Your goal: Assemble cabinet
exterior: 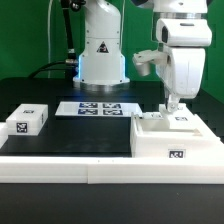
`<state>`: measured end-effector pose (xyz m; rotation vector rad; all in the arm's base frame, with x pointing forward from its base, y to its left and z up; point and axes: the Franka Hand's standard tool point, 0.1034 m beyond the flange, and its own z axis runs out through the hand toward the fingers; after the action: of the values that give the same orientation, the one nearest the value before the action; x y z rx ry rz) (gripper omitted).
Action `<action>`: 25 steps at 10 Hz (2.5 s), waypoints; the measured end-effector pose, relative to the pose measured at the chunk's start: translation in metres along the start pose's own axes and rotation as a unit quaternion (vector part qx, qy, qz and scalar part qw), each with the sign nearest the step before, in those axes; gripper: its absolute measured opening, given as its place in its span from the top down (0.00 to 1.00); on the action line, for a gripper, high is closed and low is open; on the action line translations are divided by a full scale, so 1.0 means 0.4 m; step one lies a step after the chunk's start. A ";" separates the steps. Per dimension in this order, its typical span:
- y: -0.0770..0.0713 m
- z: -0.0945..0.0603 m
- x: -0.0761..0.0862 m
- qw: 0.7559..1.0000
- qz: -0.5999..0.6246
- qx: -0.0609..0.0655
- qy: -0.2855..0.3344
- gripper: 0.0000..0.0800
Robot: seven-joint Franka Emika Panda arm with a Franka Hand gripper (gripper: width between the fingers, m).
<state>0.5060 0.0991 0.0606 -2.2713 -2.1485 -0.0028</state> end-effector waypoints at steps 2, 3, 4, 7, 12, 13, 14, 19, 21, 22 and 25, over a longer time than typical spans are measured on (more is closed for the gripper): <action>0.001 0.000 -0.001 1.000 0.000 0.000 0.000 0.91; 0.001 0.000 -0.001 1.000 0.000 0.000 0.000 0.91; 0.005 0.000 0.000 1.000 0.001 -0.001 0.000 0.91; 0.071 -0.001 0.009 1.000 0.022 -0.010 0.005 0.91; 0.142 -0.001 0.010 0.999 0.030 -0.024 0.012 0.91; 0.151 -0.001 0.012 0.999 0.029 -0.024 0.012 0.91; 0.160 -0.002 0.015 0.999 0.029 -0.022 0.010 0.91; 0.175 0.000 0.009 0.999 0.032 -0.021 0.009 0.82; 0.174 0.000 0.009 0.999 0.032 -0.021 0.009 0.59; 0.174 0.000 0.009 0.999 0.032 -0.021 0.009 0.42; 0.174 0.000 0.009 0.999 0.032 -0.021 0.009 0.06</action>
Offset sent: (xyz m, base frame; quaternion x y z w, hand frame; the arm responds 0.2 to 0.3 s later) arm 0.0000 0.0000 0.0000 0.0000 0.0000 0.0000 1.0000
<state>0.5757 0.0986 0.0599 -2.3528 -2.0844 -0.0674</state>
